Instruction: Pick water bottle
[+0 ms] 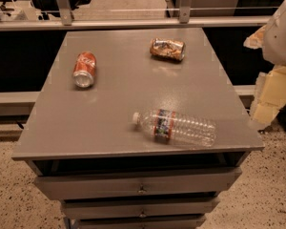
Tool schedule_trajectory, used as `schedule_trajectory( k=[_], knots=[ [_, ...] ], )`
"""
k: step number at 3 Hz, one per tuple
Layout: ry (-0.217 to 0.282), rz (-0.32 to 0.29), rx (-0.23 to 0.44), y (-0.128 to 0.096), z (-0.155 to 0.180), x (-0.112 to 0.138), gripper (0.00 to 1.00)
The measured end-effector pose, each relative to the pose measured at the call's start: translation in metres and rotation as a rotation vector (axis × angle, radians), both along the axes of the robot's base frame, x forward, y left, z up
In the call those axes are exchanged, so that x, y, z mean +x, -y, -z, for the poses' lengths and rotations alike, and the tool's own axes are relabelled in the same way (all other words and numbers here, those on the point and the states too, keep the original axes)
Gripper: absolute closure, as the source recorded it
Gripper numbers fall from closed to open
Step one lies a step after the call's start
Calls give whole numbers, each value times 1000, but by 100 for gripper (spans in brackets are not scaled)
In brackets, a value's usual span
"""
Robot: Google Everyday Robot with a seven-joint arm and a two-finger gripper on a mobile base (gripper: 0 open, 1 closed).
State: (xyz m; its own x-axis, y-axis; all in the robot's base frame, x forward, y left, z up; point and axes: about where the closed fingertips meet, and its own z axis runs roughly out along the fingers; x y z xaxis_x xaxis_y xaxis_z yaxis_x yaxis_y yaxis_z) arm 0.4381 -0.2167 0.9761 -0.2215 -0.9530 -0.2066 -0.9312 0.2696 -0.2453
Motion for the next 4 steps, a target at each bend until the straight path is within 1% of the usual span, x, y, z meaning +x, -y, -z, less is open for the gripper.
schedule_trajectory(
  k=[1,2,3,4],
  knots=[
    [0,0,0,0,0,0,0],
    [-1,-24,42,-14,3,7,0],
    [-25,-66,118,-59,16,12,0],
    [-93,-92,144,-99,35,10,0]
  ],
)
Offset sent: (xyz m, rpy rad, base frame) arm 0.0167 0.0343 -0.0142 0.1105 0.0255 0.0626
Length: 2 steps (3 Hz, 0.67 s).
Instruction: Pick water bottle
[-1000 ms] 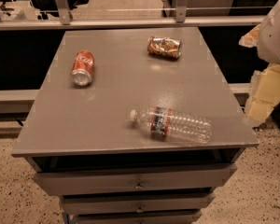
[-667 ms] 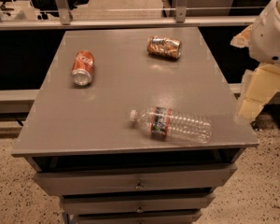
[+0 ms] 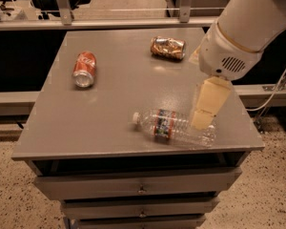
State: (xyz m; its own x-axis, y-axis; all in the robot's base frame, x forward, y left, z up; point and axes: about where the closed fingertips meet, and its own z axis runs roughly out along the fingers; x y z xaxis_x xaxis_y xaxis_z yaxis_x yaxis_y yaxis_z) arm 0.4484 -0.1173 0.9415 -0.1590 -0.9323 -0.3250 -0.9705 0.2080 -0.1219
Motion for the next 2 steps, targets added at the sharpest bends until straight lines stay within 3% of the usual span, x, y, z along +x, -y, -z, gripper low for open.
schedule_trajectory(
  k=[1,2],
  knots=[
    [-66,-3,1,-24,14,-9,0],
    [-70,2,-33,-44,44,-20,0]
  ],
)
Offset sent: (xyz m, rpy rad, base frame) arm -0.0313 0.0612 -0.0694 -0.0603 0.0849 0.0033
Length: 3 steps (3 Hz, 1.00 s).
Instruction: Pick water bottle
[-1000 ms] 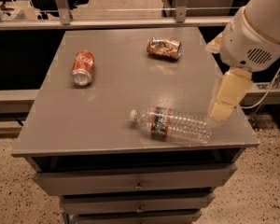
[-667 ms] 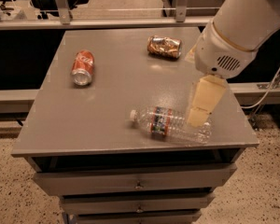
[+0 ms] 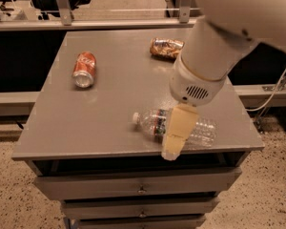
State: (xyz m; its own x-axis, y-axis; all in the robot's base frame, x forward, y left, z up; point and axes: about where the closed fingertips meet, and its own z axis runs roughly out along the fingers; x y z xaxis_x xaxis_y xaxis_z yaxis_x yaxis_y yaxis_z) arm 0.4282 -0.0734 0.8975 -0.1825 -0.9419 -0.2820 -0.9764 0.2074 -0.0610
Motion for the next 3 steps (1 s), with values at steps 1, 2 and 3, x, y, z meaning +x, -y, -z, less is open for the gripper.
schedule_trajectory(
  k=[1,2,3],
  knots=[
    [16,21,-12,-7,23,1,0],
    [30,51,-16,-9,42,11,0],
    [18,75,-19,-10,57,16,18]
  ],
)
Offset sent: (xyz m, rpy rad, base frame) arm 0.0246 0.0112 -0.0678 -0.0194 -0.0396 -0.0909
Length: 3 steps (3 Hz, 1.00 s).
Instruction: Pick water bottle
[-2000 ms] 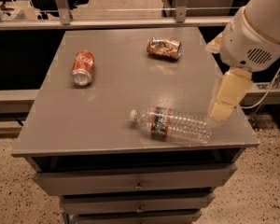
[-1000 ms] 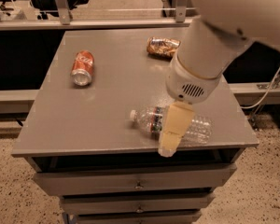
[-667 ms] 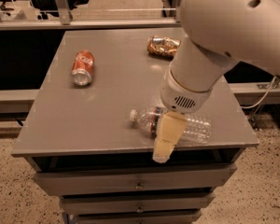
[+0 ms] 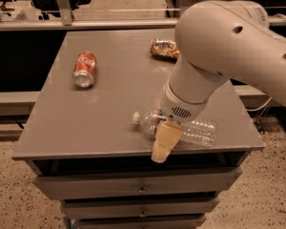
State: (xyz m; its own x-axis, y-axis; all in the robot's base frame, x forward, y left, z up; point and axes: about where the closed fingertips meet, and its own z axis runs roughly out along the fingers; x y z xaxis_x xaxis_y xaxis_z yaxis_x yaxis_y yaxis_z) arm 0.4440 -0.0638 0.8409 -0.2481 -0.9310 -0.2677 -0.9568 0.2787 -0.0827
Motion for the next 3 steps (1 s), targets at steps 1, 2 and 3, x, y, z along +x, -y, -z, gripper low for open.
schedule_trajectory(
  k=[1,2,3],
  knots=[
    [-12,20,8,1,9,2,41],
    [-12,33,18,2,11,5,64],
    [0,40,55,2,1,10,88]
  ],
)
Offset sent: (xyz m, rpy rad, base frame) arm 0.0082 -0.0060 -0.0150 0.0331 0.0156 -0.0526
